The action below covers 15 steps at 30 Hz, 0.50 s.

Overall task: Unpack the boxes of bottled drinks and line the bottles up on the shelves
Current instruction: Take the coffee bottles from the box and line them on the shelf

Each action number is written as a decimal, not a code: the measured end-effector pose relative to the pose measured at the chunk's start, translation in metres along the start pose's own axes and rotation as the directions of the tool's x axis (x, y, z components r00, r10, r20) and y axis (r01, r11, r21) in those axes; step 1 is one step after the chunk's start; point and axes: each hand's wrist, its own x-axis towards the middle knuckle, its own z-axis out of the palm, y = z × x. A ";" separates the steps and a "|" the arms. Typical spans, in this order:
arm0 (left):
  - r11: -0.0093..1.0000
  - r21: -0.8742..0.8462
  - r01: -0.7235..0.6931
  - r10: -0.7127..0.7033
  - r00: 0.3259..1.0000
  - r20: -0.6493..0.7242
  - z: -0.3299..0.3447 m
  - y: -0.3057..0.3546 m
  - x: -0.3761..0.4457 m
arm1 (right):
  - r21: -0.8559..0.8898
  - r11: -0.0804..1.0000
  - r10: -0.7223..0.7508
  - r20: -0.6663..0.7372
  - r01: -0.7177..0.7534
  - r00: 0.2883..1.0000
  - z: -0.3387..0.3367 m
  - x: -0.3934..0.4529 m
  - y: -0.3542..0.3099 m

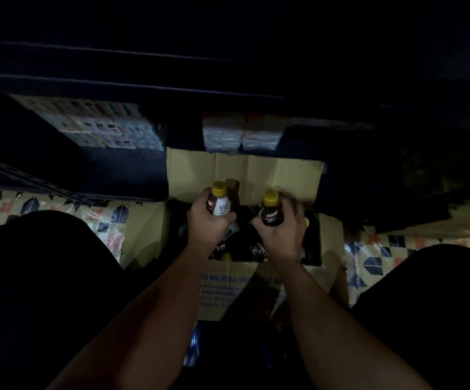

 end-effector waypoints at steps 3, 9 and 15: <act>0.998 0.018 -0.055 0.054 0.998 0.043 0.001 0.018 -0.006 | 0.067 0.995 -0.080 0.021 0.078 0.997 -0.010 0.005 -0.014; 0.991 -0.030 -0.129 0.131 0.983 0.128 -0.002 0.057 -0.016 | 0.084 0.976 -0.205 0.040 0.201 0.978 -0.031 0.002 -0.043; 0.993 -0.034 -0.113 0.117 0.978 0.173 -0.028 0.100 -0.040 | 0.035 0.992 -0.127 0.135 0.123 0.983 -0.059 -0.014 -0.073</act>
